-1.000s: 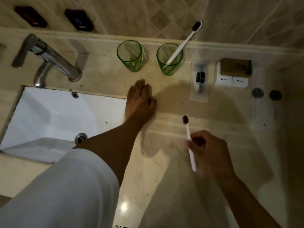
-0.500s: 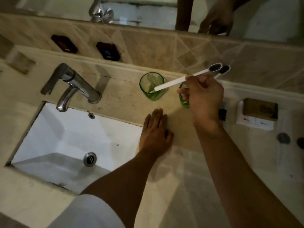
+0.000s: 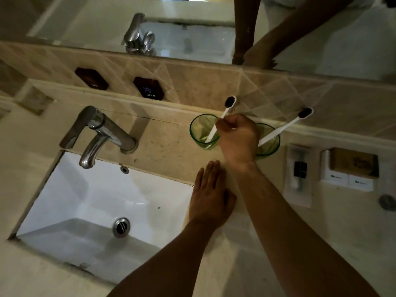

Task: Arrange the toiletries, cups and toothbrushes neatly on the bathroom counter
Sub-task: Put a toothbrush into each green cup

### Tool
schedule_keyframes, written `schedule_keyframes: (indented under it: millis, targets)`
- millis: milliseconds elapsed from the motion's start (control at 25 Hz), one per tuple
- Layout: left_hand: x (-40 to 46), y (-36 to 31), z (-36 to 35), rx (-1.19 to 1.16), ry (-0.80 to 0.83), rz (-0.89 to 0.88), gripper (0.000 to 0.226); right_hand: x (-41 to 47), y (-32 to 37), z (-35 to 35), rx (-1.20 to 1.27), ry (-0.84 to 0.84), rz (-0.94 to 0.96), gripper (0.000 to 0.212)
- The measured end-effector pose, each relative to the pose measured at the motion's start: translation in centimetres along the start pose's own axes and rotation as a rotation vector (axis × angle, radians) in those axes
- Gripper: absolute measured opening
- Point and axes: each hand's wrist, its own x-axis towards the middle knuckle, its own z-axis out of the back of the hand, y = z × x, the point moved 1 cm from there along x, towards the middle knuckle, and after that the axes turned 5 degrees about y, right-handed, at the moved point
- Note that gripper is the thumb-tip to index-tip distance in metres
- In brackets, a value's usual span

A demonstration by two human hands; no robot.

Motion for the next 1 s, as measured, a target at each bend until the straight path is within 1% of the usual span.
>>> schedule_keyframes:
  millis: [200, 280, 440, 520, 600, 680, 760, 840, 880, 1000]
  targets:
    - [0.0, 0.0, 0.1, 0.015, 0.001, -0.002, 0.067, 0.4, -0.7, 0.0, -0.057, 0.018, -0.048, 0.019]
    - [0.0, -0.1, 0.3, 0.005, 0.008, 0.007, 0.067, 0.6, -1.0, 0.0, -0.100, 0.040, -0.057, 0.031]
    - [0.0, -0.2, 0.4, 0.001, 0.007, 0.006, 0.068, 0.9, -1.2, -0.2, -0.210, 0.087, -0.051, 0.039]
    - [0.0, -0.1, 0.3, 0.012, 0.008, 0.008, 0.068, 1.0, -1.4, -0.4, -0.268, 0.083, -0.040, 0.052]
    - [0.0, -0.1, 0.2, 0.028, 0.007, 0.010, 0.068, 1.2, -1.6, -0.8, -0.291, 0.074, -0.047, 0.060]
    - [0.1, -0.1, 0.2, 0.027, 0.014, 0.010, 0.069, 1.3, -1.5, -0.9, -0.307, 0.070, -0.053, 0.055]
    - [0.1, -0.2, 0.2, 0.030, 0.024, 0.012, 0.070, 1.3, -1.1, -0.7, -0.306, 0.057, -0.031, 0.040]
    - [0.2, -0.2, 0.2, 0.036, 0.025, 0.012, 0.071, 1.3, -1.0, -0.7, -0.285, 0.035, -0.012, 0.033]
    - [0.2, -0.1, 0.1, 0.037, 0.027, 0.013, 0.071, 1.3, -1.1, -0.9, -0.281, 0.029, -0.013, 0.036]
    - [0.1, 0.0, -0.1, 0.029, 0.029, 0.014, 0.072, 1.6, -1.6, -1.4, -0.290, 0.032, -0.041, 0.053]
